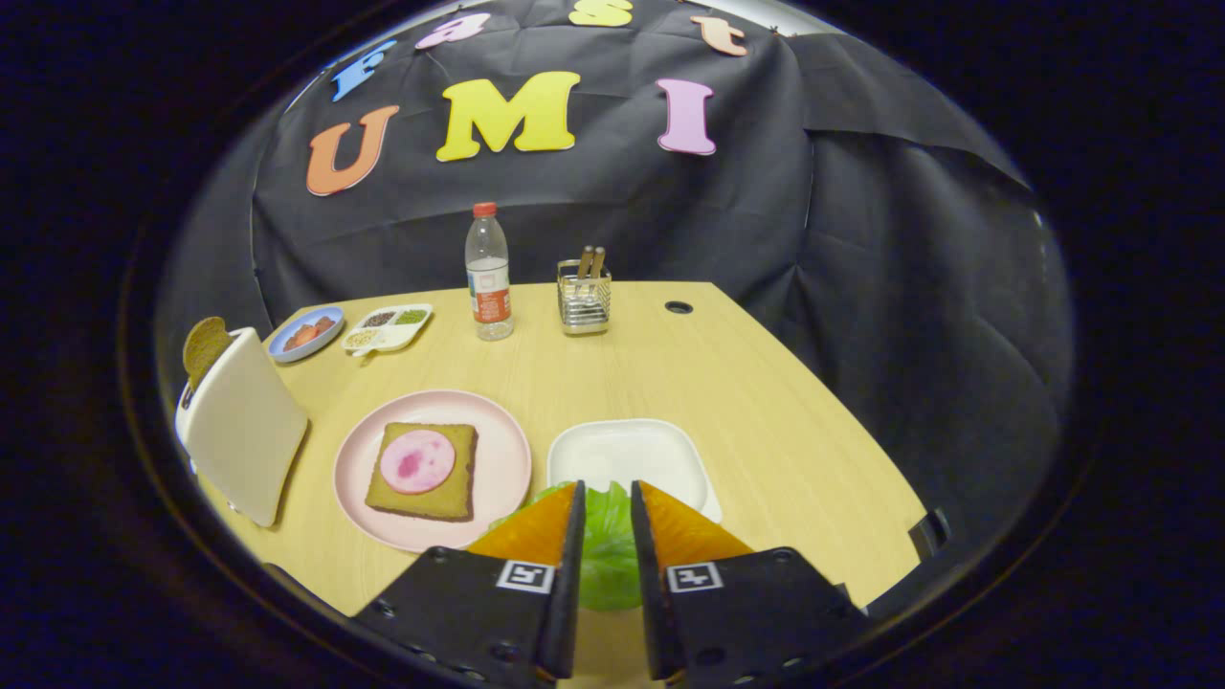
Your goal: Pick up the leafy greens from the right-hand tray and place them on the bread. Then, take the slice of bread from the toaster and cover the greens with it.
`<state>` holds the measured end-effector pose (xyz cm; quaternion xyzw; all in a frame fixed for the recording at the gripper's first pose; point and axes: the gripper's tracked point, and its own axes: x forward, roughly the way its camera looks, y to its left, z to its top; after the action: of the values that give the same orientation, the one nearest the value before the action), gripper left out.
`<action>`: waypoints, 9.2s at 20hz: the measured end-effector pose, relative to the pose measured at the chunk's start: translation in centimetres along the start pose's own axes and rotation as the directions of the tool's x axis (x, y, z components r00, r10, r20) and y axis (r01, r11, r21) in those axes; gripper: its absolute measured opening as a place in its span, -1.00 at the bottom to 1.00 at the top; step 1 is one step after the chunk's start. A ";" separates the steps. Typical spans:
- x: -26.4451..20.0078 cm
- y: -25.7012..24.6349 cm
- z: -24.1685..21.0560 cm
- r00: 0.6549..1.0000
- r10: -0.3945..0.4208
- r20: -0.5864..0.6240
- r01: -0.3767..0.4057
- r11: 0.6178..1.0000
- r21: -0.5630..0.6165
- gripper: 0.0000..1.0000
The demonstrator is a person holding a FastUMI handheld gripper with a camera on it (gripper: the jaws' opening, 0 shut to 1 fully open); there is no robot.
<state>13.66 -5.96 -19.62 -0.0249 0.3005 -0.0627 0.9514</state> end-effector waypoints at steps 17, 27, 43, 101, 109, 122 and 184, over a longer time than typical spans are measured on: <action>3.6 4.7 -7.8 0.982 0.070 -0.178 -0.072 0.997 -0.006 -0.87; 1.9 2.3 -8.6 0.968 0.064 -0.244 -0.024 0.986 0.163 0.00; 3.7 3.0 -7.7 0.962 0.031 -0.271 0.003 0.992 0.125 0.09; -1.5 18.2 2.6 0.976 0.210 -0.054 -0.211 0.978 0.001 0.94; -9.4 24.8 6.9 0.955 0.294 0.048 -0.292 0.956 -0.040 0.94; -9.8 39.1 8.1 0.908 0.413 -0.070 -0.418 0.892 -0.173 0.93; 6.3 11.7 1.2 0.946 0.281 -0.161 -0.267 0.958 0.103 0.51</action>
<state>20.68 4.82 -23.16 0.0609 0.3802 0.0564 0.9212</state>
